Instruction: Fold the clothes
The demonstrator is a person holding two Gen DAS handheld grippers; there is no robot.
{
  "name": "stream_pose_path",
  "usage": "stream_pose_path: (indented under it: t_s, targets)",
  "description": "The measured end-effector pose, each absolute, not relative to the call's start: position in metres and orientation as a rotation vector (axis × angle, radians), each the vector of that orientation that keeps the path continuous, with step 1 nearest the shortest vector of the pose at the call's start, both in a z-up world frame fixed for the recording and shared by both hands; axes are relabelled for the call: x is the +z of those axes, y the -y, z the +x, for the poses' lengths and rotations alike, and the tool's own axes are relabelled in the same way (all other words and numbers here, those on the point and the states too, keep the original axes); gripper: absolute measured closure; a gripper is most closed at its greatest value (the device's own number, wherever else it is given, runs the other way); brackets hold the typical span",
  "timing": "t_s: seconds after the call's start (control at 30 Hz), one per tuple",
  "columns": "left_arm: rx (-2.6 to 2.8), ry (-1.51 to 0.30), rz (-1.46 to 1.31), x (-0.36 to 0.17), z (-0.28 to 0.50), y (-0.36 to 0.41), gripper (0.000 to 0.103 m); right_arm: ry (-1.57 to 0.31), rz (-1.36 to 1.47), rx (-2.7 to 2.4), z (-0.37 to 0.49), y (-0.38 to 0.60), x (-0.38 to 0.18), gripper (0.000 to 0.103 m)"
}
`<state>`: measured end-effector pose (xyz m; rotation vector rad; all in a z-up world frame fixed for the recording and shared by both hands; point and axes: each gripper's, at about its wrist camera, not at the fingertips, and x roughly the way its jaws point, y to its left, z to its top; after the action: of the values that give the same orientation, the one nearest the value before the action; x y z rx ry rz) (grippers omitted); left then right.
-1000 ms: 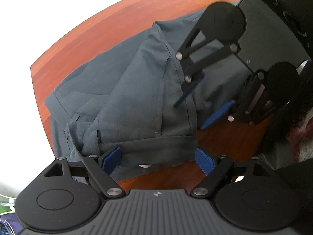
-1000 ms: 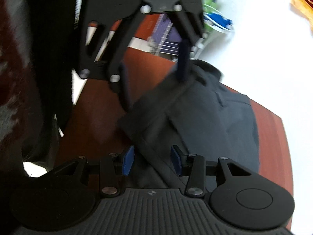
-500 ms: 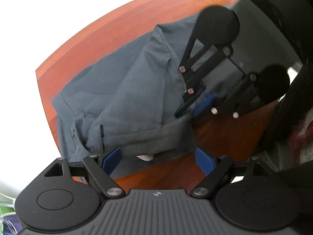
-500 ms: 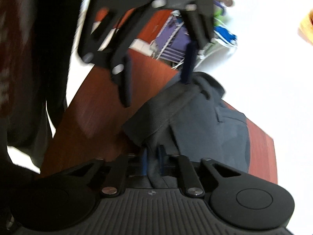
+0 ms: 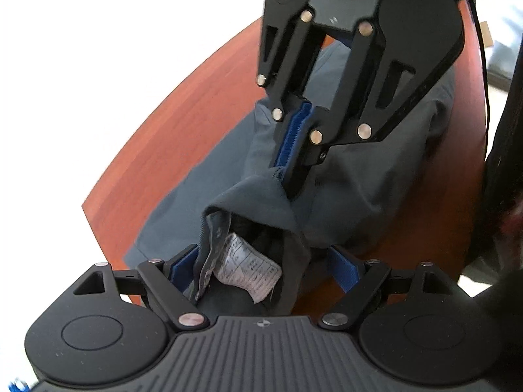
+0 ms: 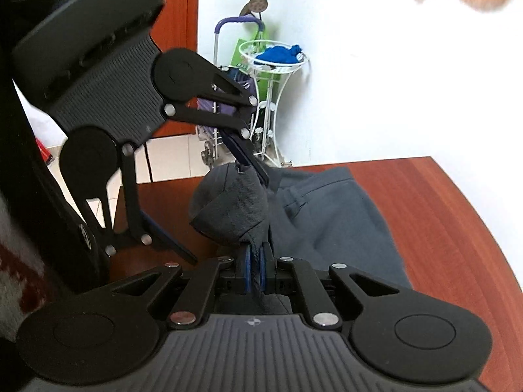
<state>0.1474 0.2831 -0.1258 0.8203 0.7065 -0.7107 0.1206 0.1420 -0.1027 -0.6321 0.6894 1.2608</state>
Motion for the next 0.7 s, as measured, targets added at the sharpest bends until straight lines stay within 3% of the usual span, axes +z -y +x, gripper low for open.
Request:
stream_pose_path:
  t_s: [0.17,0.23,0.3,0.37,0.47,0.53,0.63,0.7]
  targets:
    - [-0.699,-0.624,0.873,-0.127,0.154,-0.285,0.018,-0.7,-0.64,1.273,0.121,-0.141,-0.099,0.097]
    - [-0.733,-0.612,0.865,-0.128,0.158,-0.29,0.025,-0.699,-0.641,1.275,0.123,-0.144,-0.101,0.097]
    - [-0.774,-0.628,0.875,-0.134,0.162,-0.293,0.067,-0.7,-0.631,1.268,0.124,-0.146,-0.1,0.097]
    - [-0.773,-0.633,0.846,-0.135,0.167,-0.299,0.088,-0.699,-0.623,1.249,0.129,-0.149,-0.103,0.097]
    - [-0.763,-0.645,0.788,-0.135,0.175,-0.308,0.09,-0.691,-0.598,1.213,0.136,-0.152,-0.106,0.089]
    - [-0.75,-0.661,0.735,-0.133,0.182,-0.313,0.09,-0.687,-0.561,1.171,0.14,-0.151,-0.106,0.061]
    - [-0.726,-0.693,0.627,-0.129,0.198,-0.324,0.09,-0.69,-0.471,1.09,0.148,-0.141,-0.099,0.05]
    - [-0.706,-0.707,0.569,-0.126,0.208,-0.33,0.09,-0.716,-0.425,1.022,0.158,-0.135,-0.102,0.05]
